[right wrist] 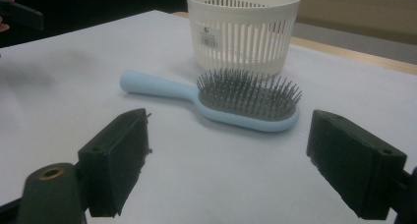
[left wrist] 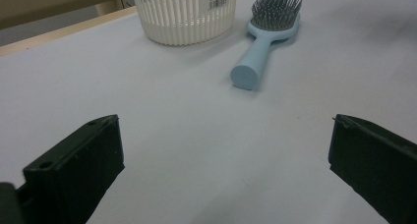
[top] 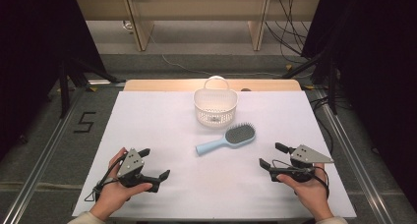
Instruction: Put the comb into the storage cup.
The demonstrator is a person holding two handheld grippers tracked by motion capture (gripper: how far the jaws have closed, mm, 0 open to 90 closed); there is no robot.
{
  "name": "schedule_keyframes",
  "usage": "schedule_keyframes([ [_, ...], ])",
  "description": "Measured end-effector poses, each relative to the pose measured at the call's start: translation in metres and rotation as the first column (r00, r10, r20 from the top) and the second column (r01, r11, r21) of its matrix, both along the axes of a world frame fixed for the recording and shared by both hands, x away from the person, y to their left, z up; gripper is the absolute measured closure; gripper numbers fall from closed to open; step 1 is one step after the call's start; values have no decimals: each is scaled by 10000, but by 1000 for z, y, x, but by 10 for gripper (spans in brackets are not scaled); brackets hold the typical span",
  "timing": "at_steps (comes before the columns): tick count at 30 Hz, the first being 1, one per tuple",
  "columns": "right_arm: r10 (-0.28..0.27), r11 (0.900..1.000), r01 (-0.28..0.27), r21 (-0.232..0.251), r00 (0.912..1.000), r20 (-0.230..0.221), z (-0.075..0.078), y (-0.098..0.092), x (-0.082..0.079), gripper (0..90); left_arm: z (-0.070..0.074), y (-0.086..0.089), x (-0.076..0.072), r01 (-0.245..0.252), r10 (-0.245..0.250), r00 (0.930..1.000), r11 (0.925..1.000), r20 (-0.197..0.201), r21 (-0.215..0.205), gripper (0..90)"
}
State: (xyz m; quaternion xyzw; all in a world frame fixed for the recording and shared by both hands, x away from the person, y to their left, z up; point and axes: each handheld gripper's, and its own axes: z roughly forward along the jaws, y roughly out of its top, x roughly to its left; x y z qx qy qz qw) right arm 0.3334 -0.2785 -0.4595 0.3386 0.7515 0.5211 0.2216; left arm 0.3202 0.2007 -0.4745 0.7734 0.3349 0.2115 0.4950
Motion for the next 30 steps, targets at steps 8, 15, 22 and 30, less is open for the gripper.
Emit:
schedule_keyframes([
  [8,-48,10000,48,25,10000,30,0,1,-1,177,0,0,-1,-32,32,10000,10000,19,30,0],
  [15,-54,10000,55,-32,9997,228,1,6,0,376,0,0,-1,-13,13,10000,10000,13,31,0],
  [22,1061,9934,-1069,-413,9942,-195,4,21,7,777,0,-1,-1,16,-16,10000,10000,19,85,0],
  [30,1874,9774,-1958,-793,9769,-1023,11,69,33,900,0,-2,-1,72,-72,10000,10000,-17,9,0],
])
